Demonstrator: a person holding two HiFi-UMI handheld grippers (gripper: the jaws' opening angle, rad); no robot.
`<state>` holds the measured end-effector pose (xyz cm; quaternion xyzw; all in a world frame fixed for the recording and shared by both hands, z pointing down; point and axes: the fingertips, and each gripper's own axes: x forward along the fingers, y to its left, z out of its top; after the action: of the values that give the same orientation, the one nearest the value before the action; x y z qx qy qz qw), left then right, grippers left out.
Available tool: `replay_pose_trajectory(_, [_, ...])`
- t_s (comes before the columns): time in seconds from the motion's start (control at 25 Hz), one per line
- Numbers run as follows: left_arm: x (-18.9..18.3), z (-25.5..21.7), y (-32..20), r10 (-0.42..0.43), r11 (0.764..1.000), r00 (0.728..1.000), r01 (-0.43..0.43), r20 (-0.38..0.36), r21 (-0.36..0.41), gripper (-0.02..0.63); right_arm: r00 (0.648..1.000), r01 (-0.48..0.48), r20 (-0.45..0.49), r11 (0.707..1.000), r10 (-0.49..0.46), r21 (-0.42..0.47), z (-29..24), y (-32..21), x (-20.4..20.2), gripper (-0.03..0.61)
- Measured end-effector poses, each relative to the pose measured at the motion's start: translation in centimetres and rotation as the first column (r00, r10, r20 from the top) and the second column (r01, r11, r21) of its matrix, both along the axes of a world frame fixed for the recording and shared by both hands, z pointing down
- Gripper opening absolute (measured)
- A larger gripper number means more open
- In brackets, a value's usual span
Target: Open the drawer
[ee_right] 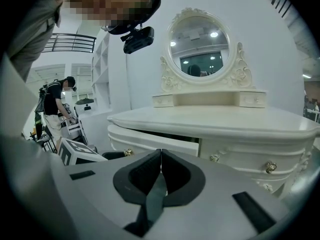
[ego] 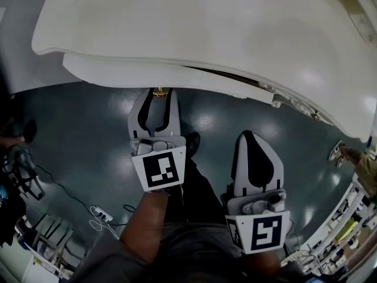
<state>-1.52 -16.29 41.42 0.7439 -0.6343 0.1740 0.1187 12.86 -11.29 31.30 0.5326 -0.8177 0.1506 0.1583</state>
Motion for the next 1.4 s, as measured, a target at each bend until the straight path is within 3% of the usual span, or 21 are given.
replay_pose_trajectory(1.4, [-1.1,0.7,5.7,0.018,0.999,0.999,-0.017,0.031,-0.030,0.138,1.000,0.016,0.016,0.998,-0.017,0.060,-1.9,3.6,-1.1,0.014])
